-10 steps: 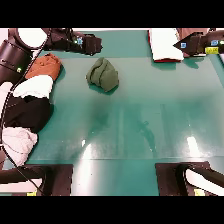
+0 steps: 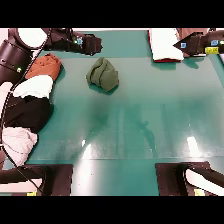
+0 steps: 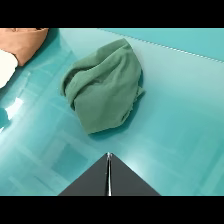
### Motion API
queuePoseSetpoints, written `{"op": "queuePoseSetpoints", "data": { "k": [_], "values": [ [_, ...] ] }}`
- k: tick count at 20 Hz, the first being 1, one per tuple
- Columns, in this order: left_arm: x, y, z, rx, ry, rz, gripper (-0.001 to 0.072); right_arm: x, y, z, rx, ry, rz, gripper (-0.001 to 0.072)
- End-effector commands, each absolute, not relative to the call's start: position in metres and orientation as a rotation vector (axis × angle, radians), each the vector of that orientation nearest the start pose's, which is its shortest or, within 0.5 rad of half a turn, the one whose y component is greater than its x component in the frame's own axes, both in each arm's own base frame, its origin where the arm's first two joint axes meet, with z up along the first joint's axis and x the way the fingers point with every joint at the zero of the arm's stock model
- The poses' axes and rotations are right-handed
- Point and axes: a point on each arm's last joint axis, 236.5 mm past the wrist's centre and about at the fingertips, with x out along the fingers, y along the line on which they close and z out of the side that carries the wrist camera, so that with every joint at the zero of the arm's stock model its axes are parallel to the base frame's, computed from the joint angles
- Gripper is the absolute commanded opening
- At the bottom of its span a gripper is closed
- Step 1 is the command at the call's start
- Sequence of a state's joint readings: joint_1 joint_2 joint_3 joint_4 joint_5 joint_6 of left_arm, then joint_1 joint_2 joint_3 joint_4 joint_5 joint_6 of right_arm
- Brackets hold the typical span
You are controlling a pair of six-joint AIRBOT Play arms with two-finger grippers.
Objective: Fold the shirts.
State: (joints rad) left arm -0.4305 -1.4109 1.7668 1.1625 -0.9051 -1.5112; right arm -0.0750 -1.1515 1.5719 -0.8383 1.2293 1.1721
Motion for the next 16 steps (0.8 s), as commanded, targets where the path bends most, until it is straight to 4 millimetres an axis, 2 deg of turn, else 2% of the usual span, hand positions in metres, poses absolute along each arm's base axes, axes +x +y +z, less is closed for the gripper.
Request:
{"op": "queuePoseSetpoints", "data": {
  "k": [1,6,7,8,9,10,11,13,16],
  "values": [
    [0.45,-0.288,0.256,-0.158,0.588,-0.677,0.0029,0.406,0.119,0.27,0.165,0.631,0.614,0.0014],
    [0.451,-0.287,0.256,-0.156,0.585,-0.675,0.0029,0.406,0.119,0.27,0.165,0.631,0.614,0.0014],
    [0.457,-0.285,0.258,-0.146,0.56,-0.658,0.0031,0.406,0.119,0.27,0.165,0.631,0.615,0.0014],
    [0.466,-0.28,0.257,-0.124,0.533,-0.631,0.0085,0.406,0.119,0.27,0.165,0.631,0.615,0.0014],
    [0.475,-0.276,0.253,-0.098,0.521,-0.606,0.0368,0.406,0.119,0.27,0.166,0.631,0.614,0.0014],
    [0.484,-0.274,0.243,-0.072,0.523,-0.584,0.0519,0.409,0.118,0.272,0.168,0.618,0.608,0.0014],
    [0.492,-0.272,0.229,-0.045,0.538,-0.566,0.0518,0.414,0.116,0.276,0.173,0.592,0.594,0.0014],
    [0.51,-0.272,0.186,0.006,0.601,-0.535,0.0518,0.415,0.117,0.28,0.183,0.579,0.594,0.0014],
    [0.533,-0.274,0.101,0.061,0.735,-0.501,0.0518,0.41,0.122,0.275,0.176,0.605,0.614,0.0015]
  ]
}}
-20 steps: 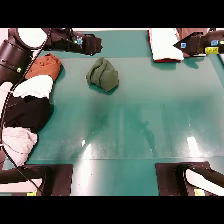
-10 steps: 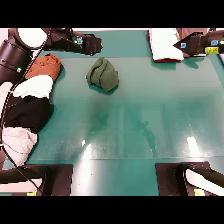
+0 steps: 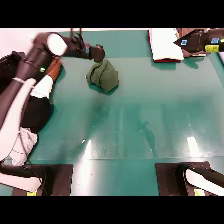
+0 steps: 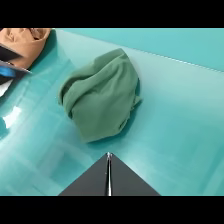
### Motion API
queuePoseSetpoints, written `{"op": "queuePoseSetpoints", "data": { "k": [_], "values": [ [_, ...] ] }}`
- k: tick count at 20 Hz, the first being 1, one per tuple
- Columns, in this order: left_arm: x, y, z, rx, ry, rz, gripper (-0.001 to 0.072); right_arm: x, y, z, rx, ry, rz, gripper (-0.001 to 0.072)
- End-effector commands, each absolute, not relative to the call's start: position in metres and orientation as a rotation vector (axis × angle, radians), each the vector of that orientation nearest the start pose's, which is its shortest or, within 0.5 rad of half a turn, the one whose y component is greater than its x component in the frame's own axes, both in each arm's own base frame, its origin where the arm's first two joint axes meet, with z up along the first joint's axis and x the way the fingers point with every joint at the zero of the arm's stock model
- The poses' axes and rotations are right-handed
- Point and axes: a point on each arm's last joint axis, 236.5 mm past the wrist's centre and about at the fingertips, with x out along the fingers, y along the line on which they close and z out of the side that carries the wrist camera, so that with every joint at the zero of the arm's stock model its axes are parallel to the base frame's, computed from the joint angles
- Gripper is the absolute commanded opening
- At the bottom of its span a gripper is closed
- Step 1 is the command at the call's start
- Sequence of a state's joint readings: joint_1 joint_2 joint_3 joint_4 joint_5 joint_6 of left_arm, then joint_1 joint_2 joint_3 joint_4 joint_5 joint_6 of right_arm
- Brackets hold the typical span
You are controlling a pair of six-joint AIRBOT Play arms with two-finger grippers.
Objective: Fold the shirts.
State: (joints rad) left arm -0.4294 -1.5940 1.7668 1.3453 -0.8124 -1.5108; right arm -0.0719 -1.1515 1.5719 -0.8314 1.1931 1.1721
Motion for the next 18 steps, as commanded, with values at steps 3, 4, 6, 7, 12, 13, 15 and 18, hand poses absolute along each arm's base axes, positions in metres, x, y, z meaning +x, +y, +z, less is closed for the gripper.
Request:
{"op": "queuePoseSetpoints", "data": {
  "k": [3,4,6,7,12,13,15,18],
  "values": [
    [0.543,-0.276,0.027,0.084,0.848,-0.479,0.0519,0.407,0.122,0.272,0.173,0.621,0.621,0.0014],
    [0.545,-0.277,0.009,0.083,0.868,-0.474,0.0519,0.406,0.123,0.271,0.172,0.627,0.625,0.0014],
    [0.551,-0.278,-0.01,0.063,0.88,-0.459,0.0518,0.403,0.124,0.269,0.169,0.64,0.632,0.0014],
    [0.554,-0.279,-0.014,0.061,0.872,-0.458,0.0518,0.402,0.124,0.268,0.168,0.645,0.634,0.0014],
    [0.564,-0.28,0.005,0.082,0.819,-0.46,0.0028,0.398,0.125,0.269,0.164,0.652,0.642,0.0014],
    [0.566,-0.281,0.019,0.082,0.801,-0.464,0.0028,0.396,0.125,0.272,0.162,0.644,0.641,0.0014],
    [0.572,-0.277,0.056,0.124,0.769,-0.458,0.0027,0.393,0.125,0.283,0.156,0.609,0.635,0.0014],
    [0.574,-0.261,0.169,0.175,0.601,-0.421,0.0027,0.382,0.122,0.316,0.14,0.499,0.61,0.0014]
  ]
}}
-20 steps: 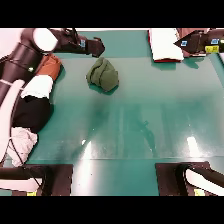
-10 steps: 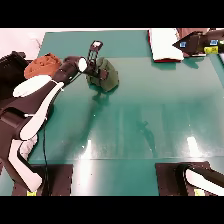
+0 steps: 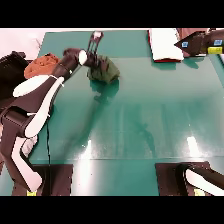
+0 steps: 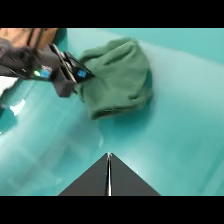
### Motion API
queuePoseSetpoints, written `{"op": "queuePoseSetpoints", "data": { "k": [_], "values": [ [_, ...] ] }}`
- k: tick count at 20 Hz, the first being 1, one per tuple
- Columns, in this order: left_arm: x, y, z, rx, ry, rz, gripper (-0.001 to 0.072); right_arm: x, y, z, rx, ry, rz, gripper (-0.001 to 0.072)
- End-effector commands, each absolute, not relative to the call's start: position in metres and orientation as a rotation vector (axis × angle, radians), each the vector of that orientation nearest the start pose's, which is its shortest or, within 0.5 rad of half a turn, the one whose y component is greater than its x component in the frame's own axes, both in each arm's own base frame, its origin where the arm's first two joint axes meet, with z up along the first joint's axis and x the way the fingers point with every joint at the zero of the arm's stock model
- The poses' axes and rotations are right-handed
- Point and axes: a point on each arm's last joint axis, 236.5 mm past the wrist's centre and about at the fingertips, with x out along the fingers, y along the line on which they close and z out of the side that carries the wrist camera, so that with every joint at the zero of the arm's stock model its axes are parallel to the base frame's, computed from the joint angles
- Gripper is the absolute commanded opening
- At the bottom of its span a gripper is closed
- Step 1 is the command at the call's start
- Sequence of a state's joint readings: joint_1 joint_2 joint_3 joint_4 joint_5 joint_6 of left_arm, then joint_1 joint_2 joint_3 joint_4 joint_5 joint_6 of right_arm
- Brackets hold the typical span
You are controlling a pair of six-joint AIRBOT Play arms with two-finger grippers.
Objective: Fold the shirts.
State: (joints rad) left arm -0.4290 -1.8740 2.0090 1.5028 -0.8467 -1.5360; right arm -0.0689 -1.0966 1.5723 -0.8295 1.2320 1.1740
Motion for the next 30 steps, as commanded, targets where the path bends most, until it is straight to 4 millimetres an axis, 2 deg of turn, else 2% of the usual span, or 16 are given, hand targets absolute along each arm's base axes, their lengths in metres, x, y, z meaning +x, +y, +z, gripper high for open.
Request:
{"op": "queuePoseSetpoints", "data": {
  "k": [1,3,5,7,9,11,15,16,17,18,19,22,24,27,28,30],
  "values": [
    [0.566,-0.254,0.219,0.166,0.498,-0.414,0.0027,0.378,0.121,0.332,0.135,0.443,0.596,0.0014],
    [0.533,-0.235,0.313,0.142,0.328,-0.404,0.0027,0.37,0.116,0.364,0.13,0.331,0.564,0.0014],
    [0.487,-0.216,0.379,0.119,0.233,-0.406,0.0027,0.359,0.112,0.391,0.123,0.236,0.537,0.0014],
    [0.44,-0.211,0.418,0.108,0.194,-0.437,0.0027,0.351,0.11,0.407,0.119,0.184,0.525,0.0014],
    [0.405,-0.223,0.422,0.127,0.22,-0.494,0.0027,0.348,0.11,0.408,0.117,0.181,0.526,0.0014],
    [0.385,-0.253,0.393,0.171,0.29,-0.575,0.0027,0.349,0.11,0.408,0.118,0.181,0.526,0.0014],
    [0.351,-0.338,0.299,0.162,0.526,-0.806,0.0031,0.349,0.11,0.408,0.117,0.182,0.526,0.0014],
    [0.339,-0.361,0.282,0.142,0.566,-0.881,0.0163,0.349,0.11,0.407,0.118,0.183,0.526,0.0014],
    [0.329,-0.382,0.271,0.109,0.593,-0.951,0.0505,0.349,0.11,0.408,0.117,0.182,0.526,0.0014],
    [0.327,-0.395,0.265,0.071,0.61,-0.983,0.0568,0.349,0.11,0.408,0.117,0.182,0.526,0.0014],
    [0.332,-0.4,0.265,0.058,0.593,-0.986,0.0568,0.349,0.11,0.407,0.118,0.183,0.527,0.0014],
    [0.379,-0.372,0.276,0.046,0.506,-0.863,0.0568,0.348,0.111,0.405,0.116,0.191,0.531,0.0014],
    [0.414,-0.336,0.263,0.008,0.55,-0.761,0.0568,0.348,0.111,0.406,0.116,0.191,0.531,0.0014],
    [0.459,-0.28,0.194,-0.024,0.758,-0.615,0.0568,0.347,0.112,0.404,0.114,0.199,0.535,0.0014],
    [0.467,-0.267,0.163,-0.041,0.853,-0.585,0.0568,0.347,0.112,0.403,0.113,0.204,0.537,0.0014],
    [0.469,-0.257,0.103,-0.08,1.04,-0.574,0.0568,0.346,0.113,0.402,0.112,0.208,0.539,0.0014]
  ]
}}
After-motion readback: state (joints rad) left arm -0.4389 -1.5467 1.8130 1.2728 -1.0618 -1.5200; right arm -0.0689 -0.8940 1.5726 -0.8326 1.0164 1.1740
